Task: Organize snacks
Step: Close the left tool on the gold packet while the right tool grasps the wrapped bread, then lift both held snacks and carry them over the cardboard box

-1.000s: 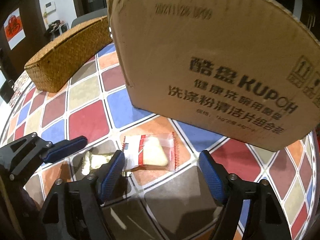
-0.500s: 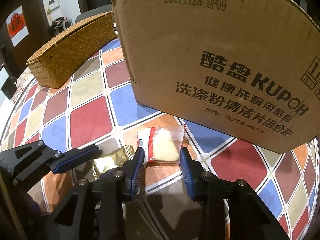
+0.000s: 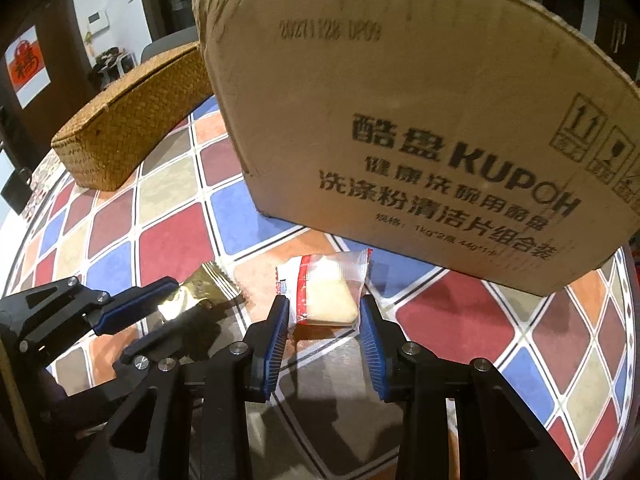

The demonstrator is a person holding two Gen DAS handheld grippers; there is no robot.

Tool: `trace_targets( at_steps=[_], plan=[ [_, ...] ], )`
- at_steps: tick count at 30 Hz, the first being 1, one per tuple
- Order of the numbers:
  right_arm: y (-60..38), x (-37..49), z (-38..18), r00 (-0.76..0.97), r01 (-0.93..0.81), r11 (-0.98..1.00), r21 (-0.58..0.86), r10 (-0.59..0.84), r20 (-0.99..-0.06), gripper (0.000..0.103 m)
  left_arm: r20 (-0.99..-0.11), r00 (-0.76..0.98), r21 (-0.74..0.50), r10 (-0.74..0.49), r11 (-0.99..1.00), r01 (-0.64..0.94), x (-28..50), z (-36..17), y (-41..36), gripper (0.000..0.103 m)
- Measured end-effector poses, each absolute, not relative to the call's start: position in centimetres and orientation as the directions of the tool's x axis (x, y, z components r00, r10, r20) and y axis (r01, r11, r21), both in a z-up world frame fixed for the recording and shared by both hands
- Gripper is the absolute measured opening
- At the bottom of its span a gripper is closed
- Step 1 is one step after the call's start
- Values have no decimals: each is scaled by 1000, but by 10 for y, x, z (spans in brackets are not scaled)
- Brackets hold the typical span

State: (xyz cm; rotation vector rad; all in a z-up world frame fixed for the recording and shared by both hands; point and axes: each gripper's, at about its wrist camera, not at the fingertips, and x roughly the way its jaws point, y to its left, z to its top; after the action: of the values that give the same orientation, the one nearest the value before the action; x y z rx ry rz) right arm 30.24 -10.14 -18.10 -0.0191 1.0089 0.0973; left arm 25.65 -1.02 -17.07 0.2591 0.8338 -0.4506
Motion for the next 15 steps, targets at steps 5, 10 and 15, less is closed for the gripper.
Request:
trace_targets(
  at_steps=[5, 10, 15],
  plan=[
    [-105, 297, -172, 546, -83, 996, 26, 67, -835, 37, -755, 595, 45, -276, 883, 468, 256, -167, -9, 21],
    [-110, 289, -162, 562, -75, 997, 22, 60, -825, 37, -746, 607, 45, -275, 888, 457, 253, -159, -8, 21],
    [-114, 281, -149, 581, -66, 998, 23, 57, -812, 37, -737, 621, 50, -269, 894, 446, 248, -150, -7, 21]
  ],
)
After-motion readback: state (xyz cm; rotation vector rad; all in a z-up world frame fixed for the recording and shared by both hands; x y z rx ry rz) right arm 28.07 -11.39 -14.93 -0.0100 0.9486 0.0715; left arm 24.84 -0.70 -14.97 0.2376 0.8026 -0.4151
